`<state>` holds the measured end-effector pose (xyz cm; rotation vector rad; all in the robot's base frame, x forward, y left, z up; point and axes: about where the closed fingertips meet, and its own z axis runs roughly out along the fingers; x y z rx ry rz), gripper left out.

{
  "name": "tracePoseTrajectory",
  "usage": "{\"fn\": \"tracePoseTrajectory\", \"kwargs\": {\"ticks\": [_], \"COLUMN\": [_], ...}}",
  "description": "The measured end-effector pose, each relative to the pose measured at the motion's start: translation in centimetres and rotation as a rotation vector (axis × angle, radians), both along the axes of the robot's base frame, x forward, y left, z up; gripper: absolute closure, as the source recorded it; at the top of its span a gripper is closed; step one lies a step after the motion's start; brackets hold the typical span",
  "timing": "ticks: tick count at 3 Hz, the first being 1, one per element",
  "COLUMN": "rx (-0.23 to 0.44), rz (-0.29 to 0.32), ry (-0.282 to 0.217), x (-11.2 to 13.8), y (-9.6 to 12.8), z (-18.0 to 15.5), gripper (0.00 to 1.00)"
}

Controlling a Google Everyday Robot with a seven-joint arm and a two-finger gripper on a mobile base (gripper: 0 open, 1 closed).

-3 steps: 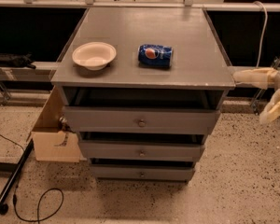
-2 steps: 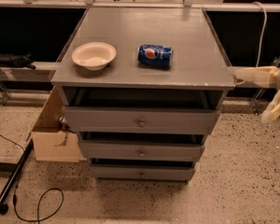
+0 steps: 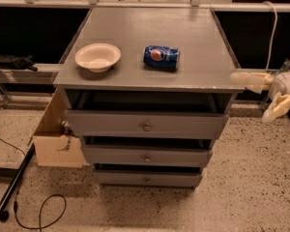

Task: Open middle drawer

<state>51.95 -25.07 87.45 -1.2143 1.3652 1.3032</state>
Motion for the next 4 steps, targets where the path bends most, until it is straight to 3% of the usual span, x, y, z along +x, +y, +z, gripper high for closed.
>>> {"fn": "tracePoseTrajectory", "kwargs": {"ticks": [1, 2, 3, 4], "rx": [-0.019, 0.023, -0.144, -0.46], "rz": [-0.037, -0.019, 0.004, -0.096], "ry": [-0.01, -0.034, -0.072, -0.076], "x": [0.9, 1.3, 2.4, 6.9], "y": [0.2, 0.9, 3.2, 5.2], "z": [0.3, 0.8, 5.3, 8.8], "gripper": [0.0, 0.0, 0.0, 0.0]}}
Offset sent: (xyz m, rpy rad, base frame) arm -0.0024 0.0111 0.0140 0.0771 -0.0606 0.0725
